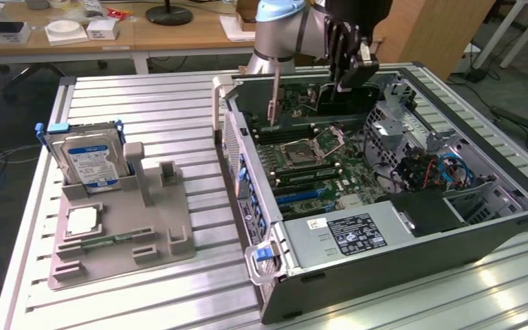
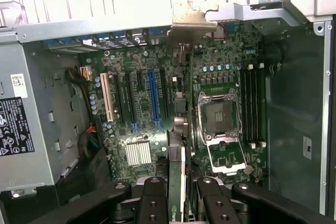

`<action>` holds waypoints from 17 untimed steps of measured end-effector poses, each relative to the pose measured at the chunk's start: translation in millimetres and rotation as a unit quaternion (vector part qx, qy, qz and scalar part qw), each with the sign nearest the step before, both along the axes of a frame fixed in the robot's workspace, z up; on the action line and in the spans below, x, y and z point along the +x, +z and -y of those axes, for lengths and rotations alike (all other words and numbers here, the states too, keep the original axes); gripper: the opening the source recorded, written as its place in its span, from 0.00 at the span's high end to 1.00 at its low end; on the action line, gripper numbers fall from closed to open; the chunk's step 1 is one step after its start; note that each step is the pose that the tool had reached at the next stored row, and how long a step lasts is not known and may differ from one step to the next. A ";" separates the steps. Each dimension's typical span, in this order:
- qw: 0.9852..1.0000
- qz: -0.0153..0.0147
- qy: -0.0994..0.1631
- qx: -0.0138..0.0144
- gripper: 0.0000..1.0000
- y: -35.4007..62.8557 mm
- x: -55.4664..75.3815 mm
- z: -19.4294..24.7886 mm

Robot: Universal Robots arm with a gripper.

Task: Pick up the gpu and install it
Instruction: 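Insert the gpu into the slot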

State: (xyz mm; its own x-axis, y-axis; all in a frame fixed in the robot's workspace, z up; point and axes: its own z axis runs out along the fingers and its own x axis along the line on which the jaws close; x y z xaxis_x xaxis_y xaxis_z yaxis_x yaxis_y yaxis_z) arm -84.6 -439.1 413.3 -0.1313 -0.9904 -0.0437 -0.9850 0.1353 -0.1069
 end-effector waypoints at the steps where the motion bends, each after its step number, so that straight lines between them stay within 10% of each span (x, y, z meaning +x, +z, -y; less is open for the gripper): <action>1: 1.000 0.000 0.000 0.000 0.74 -1.9 -0.1 0.0; 14: 1.000 -0.001 0.029 0.003 0.74 -24.7 -0.2 0.3; 17: 1.000 -0.006 0.030 0.003 0.74 -29.2 0.0 0.3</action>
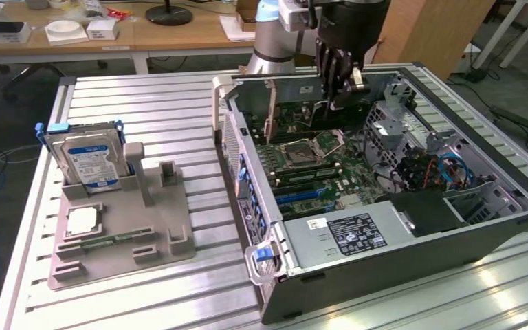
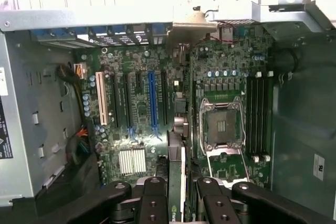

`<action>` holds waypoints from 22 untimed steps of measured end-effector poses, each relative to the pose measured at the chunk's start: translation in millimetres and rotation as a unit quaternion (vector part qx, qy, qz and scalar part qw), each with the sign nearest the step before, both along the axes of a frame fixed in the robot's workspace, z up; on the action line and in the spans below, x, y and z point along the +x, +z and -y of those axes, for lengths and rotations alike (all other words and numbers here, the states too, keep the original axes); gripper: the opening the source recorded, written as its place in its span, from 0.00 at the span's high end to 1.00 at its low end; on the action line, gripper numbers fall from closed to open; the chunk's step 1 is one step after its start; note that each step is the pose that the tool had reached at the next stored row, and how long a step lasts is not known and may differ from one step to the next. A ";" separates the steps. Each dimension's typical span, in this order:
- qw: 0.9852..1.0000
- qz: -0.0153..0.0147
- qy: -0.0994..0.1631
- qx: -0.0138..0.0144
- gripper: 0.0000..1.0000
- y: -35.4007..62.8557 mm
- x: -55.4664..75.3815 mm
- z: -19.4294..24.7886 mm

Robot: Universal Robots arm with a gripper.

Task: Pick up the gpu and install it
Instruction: 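Insert the gpu into the slot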

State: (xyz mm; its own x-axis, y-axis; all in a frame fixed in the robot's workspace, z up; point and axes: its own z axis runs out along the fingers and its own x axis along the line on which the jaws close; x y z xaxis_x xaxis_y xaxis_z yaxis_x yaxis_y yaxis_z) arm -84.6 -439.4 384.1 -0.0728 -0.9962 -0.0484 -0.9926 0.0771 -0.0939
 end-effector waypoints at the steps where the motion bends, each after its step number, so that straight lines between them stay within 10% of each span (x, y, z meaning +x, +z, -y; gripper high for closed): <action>1: 1.000 -0.006 0.001 0.000 0.74 -0.5 0.5 0.0; 4: 1.000 -0.026 0.001 0.000 0.74 -2.5 4.2 0.0; 22: 0.998 -0.035 0.057 -0.002 0.74 -32.9 11.0 0.9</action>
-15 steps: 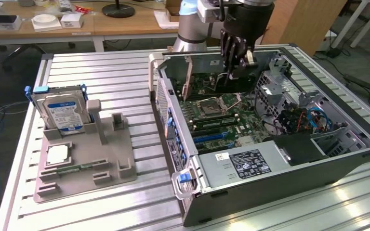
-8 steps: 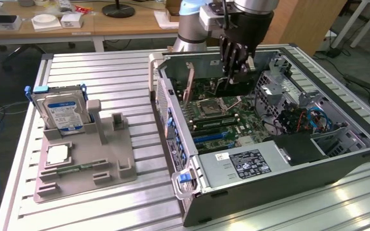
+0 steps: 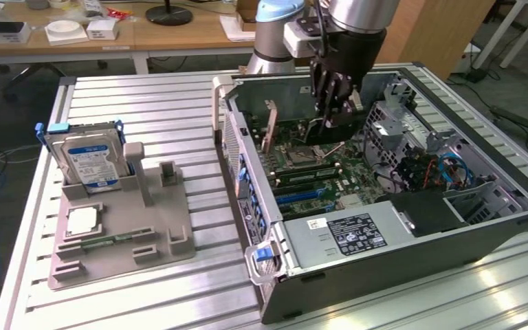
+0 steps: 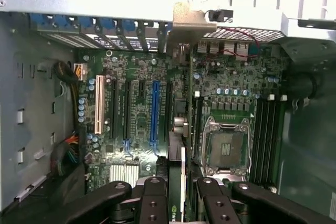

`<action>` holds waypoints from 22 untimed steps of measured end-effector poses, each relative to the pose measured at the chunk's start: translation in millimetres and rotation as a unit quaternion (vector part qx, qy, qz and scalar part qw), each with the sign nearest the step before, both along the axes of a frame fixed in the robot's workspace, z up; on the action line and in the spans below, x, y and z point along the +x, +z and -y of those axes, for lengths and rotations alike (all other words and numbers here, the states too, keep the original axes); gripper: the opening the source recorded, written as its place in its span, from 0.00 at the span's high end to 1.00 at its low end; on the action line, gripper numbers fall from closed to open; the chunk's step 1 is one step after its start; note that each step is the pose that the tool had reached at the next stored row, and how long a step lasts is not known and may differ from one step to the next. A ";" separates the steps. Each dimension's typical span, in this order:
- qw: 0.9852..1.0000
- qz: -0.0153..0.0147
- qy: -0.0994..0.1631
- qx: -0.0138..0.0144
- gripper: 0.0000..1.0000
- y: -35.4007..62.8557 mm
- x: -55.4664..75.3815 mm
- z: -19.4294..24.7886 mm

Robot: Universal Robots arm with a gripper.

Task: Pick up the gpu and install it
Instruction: 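Insert the gpu into the slot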

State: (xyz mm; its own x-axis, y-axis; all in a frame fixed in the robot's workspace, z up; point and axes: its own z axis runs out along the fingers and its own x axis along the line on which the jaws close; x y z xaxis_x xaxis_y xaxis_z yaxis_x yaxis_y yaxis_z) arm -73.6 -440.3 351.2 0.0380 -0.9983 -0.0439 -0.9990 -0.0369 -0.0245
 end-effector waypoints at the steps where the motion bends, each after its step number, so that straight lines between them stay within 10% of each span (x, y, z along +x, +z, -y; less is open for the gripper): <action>1: 1.000 0.000 0.000 0.000 0.74 -1.3 0.0 1.0; 22: 0.999 0.001 -0.033 -0.001 0.74 -23.8 0.0 15.4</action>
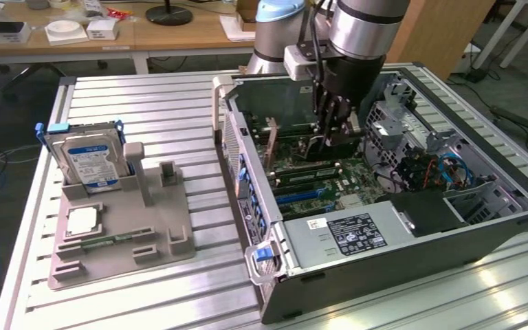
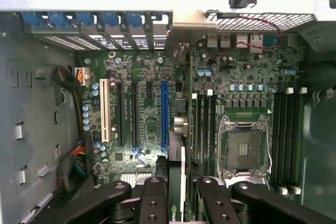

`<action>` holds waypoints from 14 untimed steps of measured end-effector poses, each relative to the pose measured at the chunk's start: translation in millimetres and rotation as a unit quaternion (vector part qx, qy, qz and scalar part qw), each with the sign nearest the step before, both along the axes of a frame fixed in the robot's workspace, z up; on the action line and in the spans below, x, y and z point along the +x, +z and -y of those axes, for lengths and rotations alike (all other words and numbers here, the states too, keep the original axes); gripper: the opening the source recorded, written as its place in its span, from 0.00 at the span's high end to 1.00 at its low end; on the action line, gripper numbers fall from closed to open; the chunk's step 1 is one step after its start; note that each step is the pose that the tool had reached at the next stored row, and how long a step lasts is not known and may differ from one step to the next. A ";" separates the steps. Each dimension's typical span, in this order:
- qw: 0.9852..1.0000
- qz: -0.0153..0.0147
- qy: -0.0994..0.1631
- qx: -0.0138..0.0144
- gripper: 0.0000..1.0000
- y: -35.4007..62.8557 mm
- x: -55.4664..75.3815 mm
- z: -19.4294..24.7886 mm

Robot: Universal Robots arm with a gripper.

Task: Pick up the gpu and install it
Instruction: 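Insert the gpu into the slot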

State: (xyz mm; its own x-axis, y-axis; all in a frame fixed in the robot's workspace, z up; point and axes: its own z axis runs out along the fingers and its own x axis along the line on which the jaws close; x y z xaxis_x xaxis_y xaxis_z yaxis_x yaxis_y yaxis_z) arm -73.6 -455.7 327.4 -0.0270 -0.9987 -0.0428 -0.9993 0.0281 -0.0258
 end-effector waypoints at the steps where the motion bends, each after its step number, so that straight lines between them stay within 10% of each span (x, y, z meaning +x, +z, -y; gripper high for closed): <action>1: 1.000 0.000 0.001 0.000 0.74 -1.5 -0.1 0.1; 9: 1.000 -0.002 0.010 0.000 0.74 -13.0 0.1 1.4; 14: 1.000 -0.002 0.010 0.000 0.74 -14.8 0.0 9.7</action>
State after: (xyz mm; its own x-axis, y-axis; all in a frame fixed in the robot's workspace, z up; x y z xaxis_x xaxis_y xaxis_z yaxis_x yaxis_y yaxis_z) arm -73.6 -465.3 312.5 -0.0068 -0.9991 -0.0424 -0.9997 0.0078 -0.0227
